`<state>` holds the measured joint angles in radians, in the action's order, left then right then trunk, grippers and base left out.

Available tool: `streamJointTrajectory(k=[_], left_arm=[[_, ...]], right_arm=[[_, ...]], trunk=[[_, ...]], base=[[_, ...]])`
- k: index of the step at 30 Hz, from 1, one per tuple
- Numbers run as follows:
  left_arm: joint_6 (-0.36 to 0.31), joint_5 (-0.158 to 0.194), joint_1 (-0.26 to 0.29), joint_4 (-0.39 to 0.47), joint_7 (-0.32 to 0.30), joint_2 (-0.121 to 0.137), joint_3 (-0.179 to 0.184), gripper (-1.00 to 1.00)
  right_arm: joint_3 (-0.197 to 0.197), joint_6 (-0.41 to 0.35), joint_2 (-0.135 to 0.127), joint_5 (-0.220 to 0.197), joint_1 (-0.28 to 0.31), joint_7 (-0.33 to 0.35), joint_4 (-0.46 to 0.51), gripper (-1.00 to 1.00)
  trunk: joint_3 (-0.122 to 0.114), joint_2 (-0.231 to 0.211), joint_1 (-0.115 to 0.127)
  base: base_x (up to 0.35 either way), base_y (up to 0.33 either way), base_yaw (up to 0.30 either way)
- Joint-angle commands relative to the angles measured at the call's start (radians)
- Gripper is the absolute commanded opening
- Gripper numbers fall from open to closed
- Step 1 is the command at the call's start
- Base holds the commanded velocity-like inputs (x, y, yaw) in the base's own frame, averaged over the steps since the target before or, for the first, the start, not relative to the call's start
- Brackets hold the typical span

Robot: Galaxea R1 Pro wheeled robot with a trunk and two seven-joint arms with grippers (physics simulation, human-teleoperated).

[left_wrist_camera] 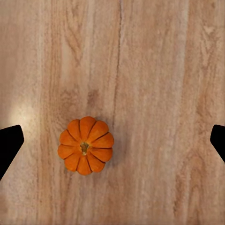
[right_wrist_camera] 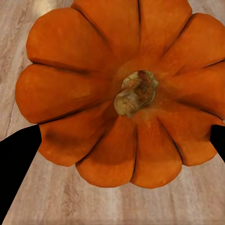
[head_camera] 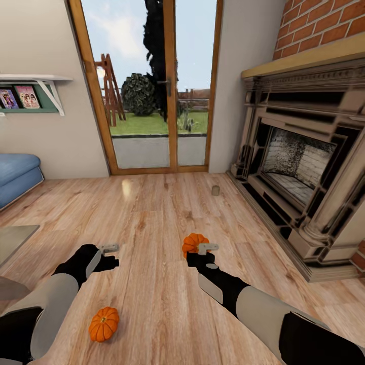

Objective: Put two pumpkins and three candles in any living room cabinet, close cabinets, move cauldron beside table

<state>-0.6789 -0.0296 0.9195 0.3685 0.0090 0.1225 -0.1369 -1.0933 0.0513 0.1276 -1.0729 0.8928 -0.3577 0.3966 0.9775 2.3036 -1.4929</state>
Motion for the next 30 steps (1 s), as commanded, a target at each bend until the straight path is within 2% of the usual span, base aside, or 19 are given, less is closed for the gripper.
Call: streamJointTrajectory(k=[1,13,18,30], left_arm=[[-0.005,-0.003,0.0,0.001,0.001,0.0,-0.007,1.0],[-0.005,-0.002,0.0,0.019,0.003,0.008,-0.007,1.0],[-0.005,-0.003,0.0,0.039,0.049,0.021,-0.006,1.0],[-0.004,-0.003,0.0,0.04,0.059,0.029,-0.006,1.0]], right_arm=[[-0.008,0.005,0.0,-0.01,0.001,-0.004,0.001,-1.0],[-0.008,0.005,0.0,-0.01,0.0,-0.004,0.001,-1.0],[-0.008,0.005,0.0,-0.01,0.001,-0.004,0.001,-1.0],[-0.008,0.005,0.0,-0.01,0.001,-0.004,0.001,-1.0]], trunk=[[0.001,0.0,0.0],[0.001,0.0,0.0],[0.001,0.0,0.0],[0.001,0.0,0.0]], base=[[-0.003,0.003,0.0],[0.0,0.0,0.0],[0.0,0.014,0.0],[0.0,0.193,0.0]])
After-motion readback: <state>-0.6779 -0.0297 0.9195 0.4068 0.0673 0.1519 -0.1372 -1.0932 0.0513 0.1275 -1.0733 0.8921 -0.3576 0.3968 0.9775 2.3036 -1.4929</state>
